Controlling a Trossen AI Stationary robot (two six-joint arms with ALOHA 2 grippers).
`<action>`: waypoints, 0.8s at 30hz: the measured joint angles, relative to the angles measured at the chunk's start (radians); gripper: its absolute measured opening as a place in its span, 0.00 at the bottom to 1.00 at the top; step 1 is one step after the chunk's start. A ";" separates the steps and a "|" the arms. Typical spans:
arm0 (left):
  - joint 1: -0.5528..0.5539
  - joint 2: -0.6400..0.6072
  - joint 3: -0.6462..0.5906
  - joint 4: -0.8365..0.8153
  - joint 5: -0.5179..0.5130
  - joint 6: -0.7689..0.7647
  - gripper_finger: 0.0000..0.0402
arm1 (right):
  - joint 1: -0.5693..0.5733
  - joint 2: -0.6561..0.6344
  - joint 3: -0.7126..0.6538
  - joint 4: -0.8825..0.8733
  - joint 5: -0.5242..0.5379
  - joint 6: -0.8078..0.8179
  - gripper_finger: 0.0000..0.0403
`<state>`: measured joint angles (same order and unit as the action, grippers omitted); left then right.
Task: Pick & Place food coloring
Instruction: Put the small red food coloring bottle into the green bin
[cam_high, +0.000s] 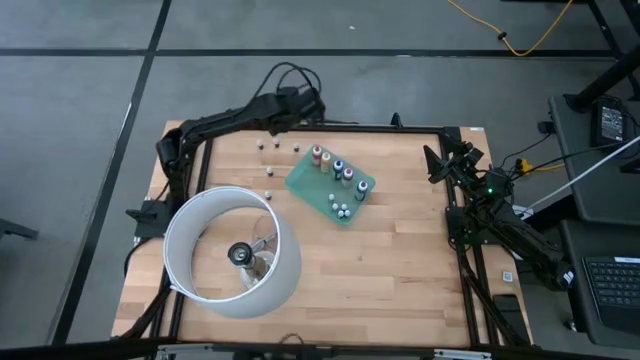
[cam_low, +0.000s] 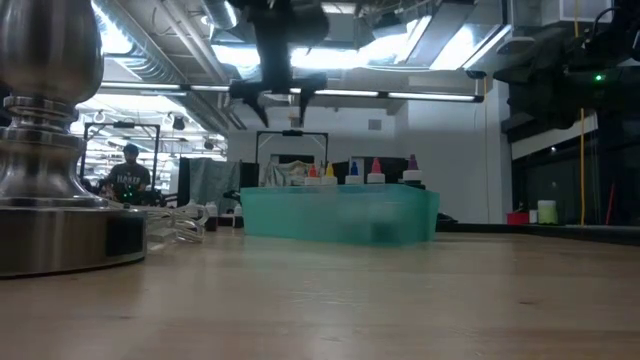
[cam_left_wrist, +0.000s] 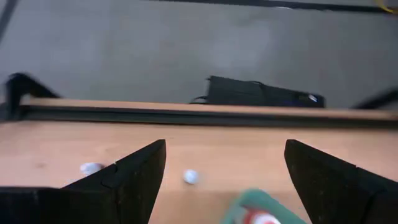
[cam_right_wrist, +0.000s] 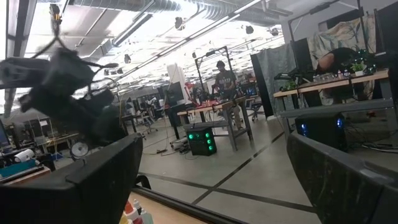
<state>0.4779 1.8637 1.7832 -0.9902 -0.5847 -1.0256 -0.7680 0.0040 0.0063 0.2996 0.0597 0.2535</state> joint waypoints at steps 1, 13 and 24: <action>0.017 0.000 0.000 -0.017 0.000 -0.020 0.80 | 0.000 0.000 0.000 0.000 0.000 0.000 0.99; 0.155 0.001 -0.063 -0.145 0.123 -0.152 0.80 | 0.000 0.000 0.000 0.000 0.000 0.000 0.99; 0.188 0.002 -0.238 -0.156 0.178 -0.255 0.79 | 0.000 0.000 0.000 0.000 0.000 0.000 0.99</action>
<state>0.6663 1.8652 1.5449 -1.1464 -0.4065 -1.2804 -0.7681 0.0040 0.0063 0.3000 0.0597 0.2535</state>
